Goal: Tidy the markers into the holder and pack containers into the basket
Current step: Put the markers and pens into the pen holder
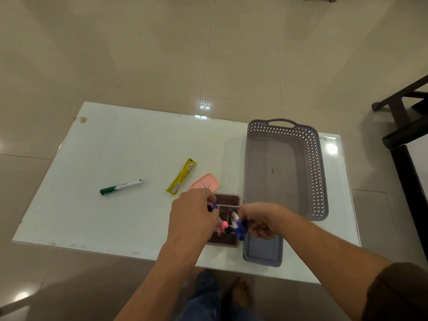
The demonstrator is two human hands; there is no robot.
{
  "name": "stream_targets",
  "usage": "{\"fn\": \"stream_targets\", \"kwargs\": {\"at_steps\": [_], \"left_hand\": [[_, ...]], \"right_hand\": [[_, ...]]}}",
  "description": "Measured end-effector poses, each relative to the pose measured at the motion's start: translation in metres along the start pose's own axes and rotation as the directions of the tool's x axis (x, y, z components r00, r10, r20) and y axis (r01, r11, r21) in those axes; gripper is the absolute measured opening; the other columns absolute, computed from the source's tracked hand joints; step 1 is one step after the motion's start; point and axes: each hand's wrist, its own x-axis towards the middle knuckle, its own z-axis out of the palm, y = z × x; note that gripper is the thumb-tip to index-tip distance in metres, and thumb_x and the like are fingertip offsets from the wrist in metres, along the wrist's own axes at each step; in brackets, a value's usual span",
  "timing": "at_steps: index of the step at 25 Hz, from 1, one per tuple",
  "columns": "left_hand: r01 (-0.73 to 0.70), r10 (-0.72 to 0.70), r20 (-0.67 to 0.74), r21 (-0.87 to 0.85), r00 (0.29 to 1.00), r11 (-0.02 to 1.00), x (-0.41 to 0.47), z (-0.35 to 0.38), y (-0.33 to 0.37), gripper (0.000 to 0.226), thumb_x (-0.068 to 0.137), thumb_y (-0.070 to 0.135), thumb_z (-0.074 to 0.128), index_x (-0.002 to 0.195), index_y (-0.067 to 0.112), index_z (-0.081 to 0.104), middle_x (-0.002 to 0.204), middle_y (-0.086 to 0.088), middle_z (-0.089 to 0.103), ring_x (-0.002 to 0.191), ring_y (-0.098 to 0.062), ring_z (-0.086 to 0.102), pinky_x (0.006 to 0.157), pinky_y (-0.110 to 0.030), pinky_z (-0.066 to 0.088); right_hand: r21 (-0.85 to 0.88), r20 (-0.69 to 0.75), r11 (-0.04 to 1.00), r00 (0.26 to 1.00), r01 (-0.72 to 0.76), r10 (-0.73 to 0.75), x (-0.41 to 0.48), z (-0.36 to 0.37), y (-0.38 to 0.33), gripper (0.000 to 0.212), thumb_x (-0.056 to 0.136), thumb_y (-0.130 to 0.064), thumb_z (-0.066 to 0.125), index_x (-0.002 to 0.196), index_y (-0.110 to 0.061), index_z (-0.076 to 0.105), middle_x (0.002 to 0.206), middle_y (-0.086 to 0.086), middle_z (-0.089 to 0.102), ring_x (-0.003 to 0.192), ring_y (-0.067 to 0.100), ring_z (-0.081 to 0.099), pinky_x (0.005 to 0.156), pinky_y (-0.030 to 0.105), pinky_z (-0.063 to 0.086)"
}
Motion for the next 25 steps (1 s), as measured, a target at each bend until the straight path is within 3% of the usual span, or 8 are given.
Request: {"fn": "stream_targets", "kwargs": {"at_steps": [3,7,11,17,22,25], "left_hand": [[-0.012,0.012,-0.003,0.003,1.0,1.0,0.002,-0.003,0.001,0.024,0.088,0.026,0.071,0.112,0.029,0.071,0.107,0.008,0.072,0.096,-0.009,0.065,0.083,-0.018,0.046],[-0.009,0.009,-0.021,-0.009,1.0,1.0,0.005,-0.006,-0.001,0.024,0.087,0.025,0.071,0.11,0.029,0.072,0.105,0.008,0.072,0.094,-0.008,0.063,0.078,-0.016,0.04],[0.002,-0.002,-0.016,-0.009,1.0,1.0,0.007,-0.005,-0.004,0.022,0.086,0.025,0.072,0.107,0.029,0.072,0.101,0.008,0.072,0.086,-0.006,0.061,0.074,-0.016,0.041],[-0.008,0.008,-0.011,0.011,1.0,1.0,0.006,-0.004,-0.005,0.024,0.087,0.026,0.072,0.111,0.029,0.071,0.105,0.008,0.072,0.091,-0.008,0.064,0.077,-0.016,0.041],[-0.017,0.017,-0.011,0.021,1.0,1.0,0.006,0.0,-0.005,0.024,0.088,0.026,0.071,0.112,0.029,0.071,0.105,0.008,0.072,0.092,-0.008,0.064,0.076,-0.016,0.039],[-0.009,0.01,-0.009,0.017,1.0,1.0,0.008,0.002,-0.006,0.023,0.087,0.025,0.071,0.11,0.029,0.072,0.103,0.007,0.072,0.091,-0.009,0.065,0.077,-0.017,0.041]], "right_hand": [[-0.054,-0.126,0.994,0.987,0.097,-0.103,-0.01,0.006,0.014,0.024,0.096,-0.02,0.05,0.081,-0.005,0.059,0.059,0.009,0.058,0.044,0.018,0.054,0.046,0.022,0.046],[-0.09,-0.257,0.96,0.925,0.267,-0.281,-0.044,-0.004,0.041,0.04,0.097,-0.033,0.045,0.085,-0.001,0.066,0.067,0.014,0.073,0.049,0.022,0.063,0.05,0.025,0.049],[-0.115,-0.241,0.927,0.895,0.358,-0.376,-0.073,-0.003,0.052,0.041,0.1,-0.033,0.042,0.081,-0.004,0.064,0.065,0.012,0.072,0.048,0.02,0.06,0.05,0.026,0.049],[-0.196,-0.302,0.911,0.862,0.362,-0.407,-0.058,0.002,0.04,0.05,0.1,-0.037,0.041,0.085,0.001,0.07,0.07,0.012,0.075,0.05,0.021,0.067,0.056,0.03,0.057],[-0.24,-0.325,0.922,0.87,0.303,-0.37,-0.03,0.012,0.036,0.045,0.102,-0.037,0.043,0.085,-0.003,0.068,0.062,0.008,0.07,0.044,0.016,0.061,0.048,0.022,0.047],[-0.261,-0.348,0.931,0.875,0.254,-0.337,-0.024,0.017,0.029,0.045,0.102,-0.039,0.044,0.074,-0.008,0.062,0.053,0.003,0.061,0.042,0.015,0.056,0.05,0.022,0.045]]}}
